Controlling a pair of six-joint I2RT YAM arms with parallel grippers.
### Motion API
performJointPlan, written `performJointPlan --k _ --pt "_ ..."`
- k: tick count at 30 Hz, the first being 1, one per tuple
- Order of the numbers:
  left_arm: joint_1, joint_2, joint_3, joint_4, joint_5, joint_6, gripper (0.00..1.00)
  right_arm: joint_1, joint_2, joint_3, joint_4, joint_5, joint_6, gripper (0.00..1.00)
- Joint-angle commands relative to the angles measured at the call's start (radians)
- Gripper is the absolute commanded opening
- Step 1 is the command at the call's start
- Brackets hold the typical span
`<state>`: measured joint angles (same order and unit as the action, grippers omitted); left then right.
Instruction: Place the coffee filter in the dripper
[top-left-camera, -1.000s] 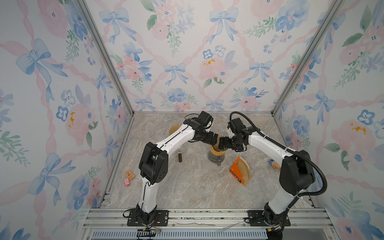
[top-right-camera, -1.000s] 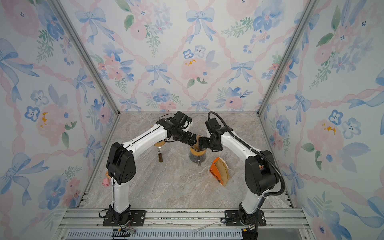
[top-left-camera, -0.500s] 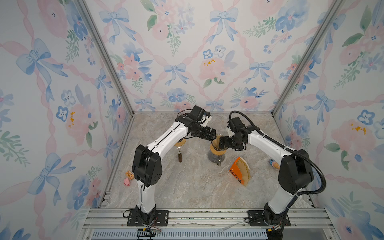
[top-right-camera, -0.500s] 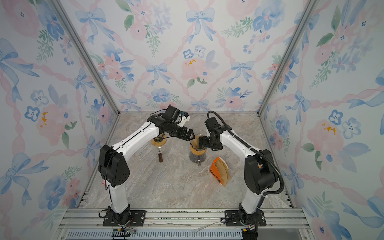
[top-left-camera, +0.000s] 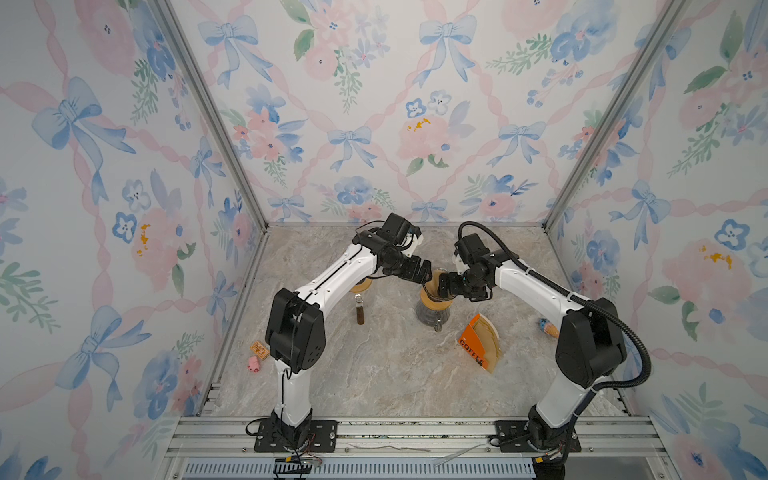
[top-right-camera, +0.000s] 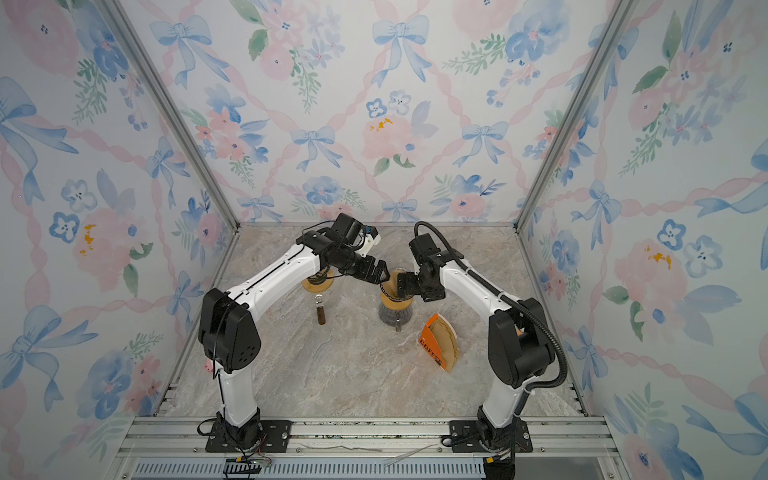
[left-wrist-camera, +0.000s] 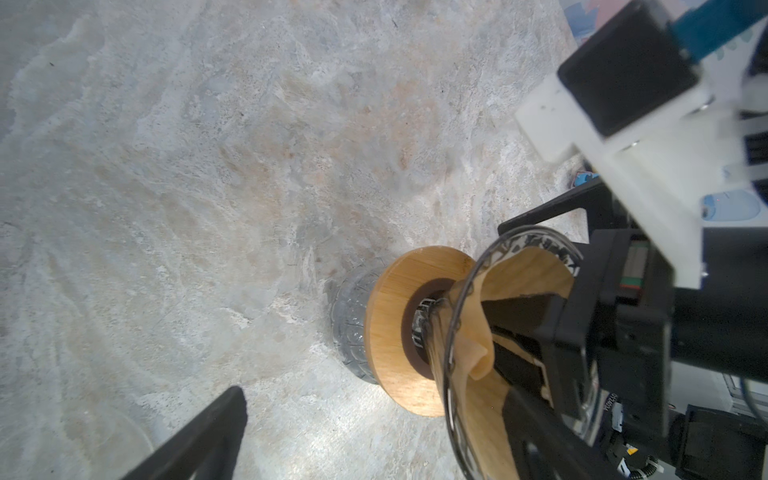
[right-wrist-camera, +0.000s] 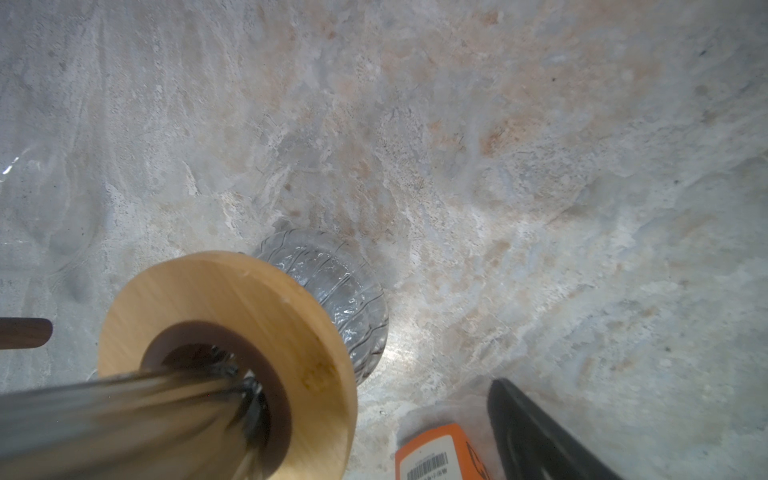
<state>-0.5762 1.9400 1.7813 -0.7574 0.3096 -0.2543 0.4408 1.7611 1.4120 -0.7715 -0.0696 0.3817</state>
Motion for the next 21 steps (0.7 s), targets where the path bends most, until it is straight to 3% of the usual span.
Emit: performJointPlan --k 1,11,21 --pt "-0.005 0.022 -0.005 -0.005 -0.052 0.003 0.98 0.008 0.007 0.025 -0.031 0.021 -0.010 0.96" --pt "-0.020 0.020 -0.008 -0.008 -0.176 -0.006 0.98 0.000 -0.005 0.010 -0.028 0.027 -0.012 0.96" --pt "-0.022 0.021 0.031 -0.006 0.048 0.041 0.98 -0.003 -0.014 0.006 -0.023 0.014 -0.012 0.96"
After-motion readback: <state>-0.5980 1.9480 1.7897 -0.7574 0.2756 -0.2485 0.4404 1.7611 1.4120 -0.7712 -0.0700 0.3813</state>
